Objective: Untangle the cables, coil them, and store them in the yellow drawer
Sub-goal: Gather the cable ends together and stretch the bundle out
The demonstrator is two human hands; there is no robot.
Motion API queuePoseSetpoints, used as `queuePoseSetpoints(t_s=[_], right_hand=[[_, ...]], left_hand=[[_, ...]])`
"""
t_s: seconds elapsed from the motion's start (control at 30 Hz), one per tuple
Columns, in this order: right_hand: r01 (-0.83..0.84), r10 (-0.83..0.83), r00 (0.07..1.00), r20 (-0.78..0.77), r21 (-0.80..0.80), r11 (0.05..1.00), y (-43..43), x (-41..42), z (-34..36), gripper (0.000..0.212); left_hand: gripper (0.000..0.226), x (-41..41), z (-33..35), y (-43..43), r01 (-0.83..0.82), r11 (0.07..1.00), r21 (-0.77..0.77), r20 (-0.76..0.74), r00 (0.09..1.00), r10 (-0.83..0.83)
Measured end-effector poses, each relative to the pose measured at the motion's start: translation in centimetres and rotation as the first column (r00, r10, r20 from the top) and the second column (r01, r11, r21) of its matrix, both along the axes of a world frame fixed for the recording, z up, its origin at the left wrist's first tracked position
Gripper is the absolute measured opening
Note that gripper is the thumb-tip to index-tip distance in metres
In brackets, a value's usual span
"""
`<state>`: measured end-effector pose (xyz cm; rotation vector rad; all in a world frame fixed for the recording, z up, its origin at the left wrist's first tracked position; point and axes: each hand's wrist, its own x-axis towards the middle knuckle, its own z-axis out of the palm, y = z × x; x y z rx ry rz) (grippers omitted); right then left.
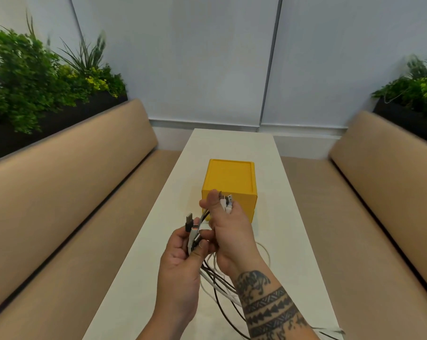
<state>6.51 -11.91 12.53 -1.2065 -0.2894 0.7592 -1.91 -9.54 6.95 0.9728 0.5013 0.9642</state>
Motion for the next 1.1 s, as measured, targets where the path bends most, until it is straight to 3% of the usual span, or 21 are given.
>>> queuePoseSetpoints(t_s=[0.1, 0.27, 0.43, 0.53, 0.63, 0.77, 0.87, 0.93, 1.0, 1.1], right_hand=[[0.023, -0.023, 1.000, 0.008, 0.034, 0.999, 0.0, 0.2, -0.2, 0.031], [0.079, -0.080, 0.997, 0.004, 0.089, 0.993, 0.2, 1.0, -0.6, 0.023], [0.089, -0.096, 0.994, 0.056, 0.115, 0.989, 0.0, 0.7, -0.7, 0.013], [0.056, -0.074, 0.980, 0.187, 0.102, 0.993, -0.3, 0.6, -0.9, 0.009], [-0.004, -0.014, 0.972, 0.234, 0.075, 0.997, -0.3, 0.5, -1.1, 0.009], [-0.041, 0.033, 0.948, 0.315, 0.019, 0.999, 0.1, 0.2, -2.1, 0.011], [-0.010, -0.011, 0.947, 0.320, 0.066, 0.998, 0.2, 0.2, -2.9, 0.012], [0.082, -0.115, 0.960, 0.257, 0.135, 0.987, 0.3, 0.2, -3.2, 0.011], [0.191, -0.207, 0.975, 0.074, 0.189, 0.963, 0.4, 0.9, -3.1, 0.012], [0.275, -0.229, 0.954, -0.194, 0.262, 0.925, 0.1, 2.8, -2.2, 0.018]], left_hand=[[0.033, 0.0, 0.0, 0.0, 0.044, 0.999, 0.009, -0.004, 0.999, -0.044], [0.033, 0.2, 0.1, 0.1, 0.089, 0.993, -0.078, 0.050, 0.995, -0.085], [0.028, 0.8, 0.2, -0.1, -0.004, 0.996, -0.088, -0.053, 0.999, -0.001], [0.022, 0.9, 0.1, -0.1, -0.056, 0.997, -0.053, -0.154, 0.987, 0.047], [0.030, 0.7, 0.1, -0.1, 0.006, 0.999, -0.042, -0.228, 0.974, -0.015], [0.039, 0.2, -0.1, 0.2, 0.071, 0.981, -0.183, -0.162, 0.982, -0.101], [0.041, 0.4, -0.2, 0.3, 0.030, 0.974, -0.224, -0.162, 0.985, -0.068], [0.039, 0.6, -0.1, 0.6, -0.066, 0.965, -0.252, -0.168, 0.985, 0.023], [0.033, 0.4, 0.3, 1.1, -0.163, 0.941, -0.295, -0.116, 0.984, 0.135], [0.028, -0.7, 0.9, 2.5, -0.096, 0.924, -0.371, 0.123, 0.981, 0.151]])
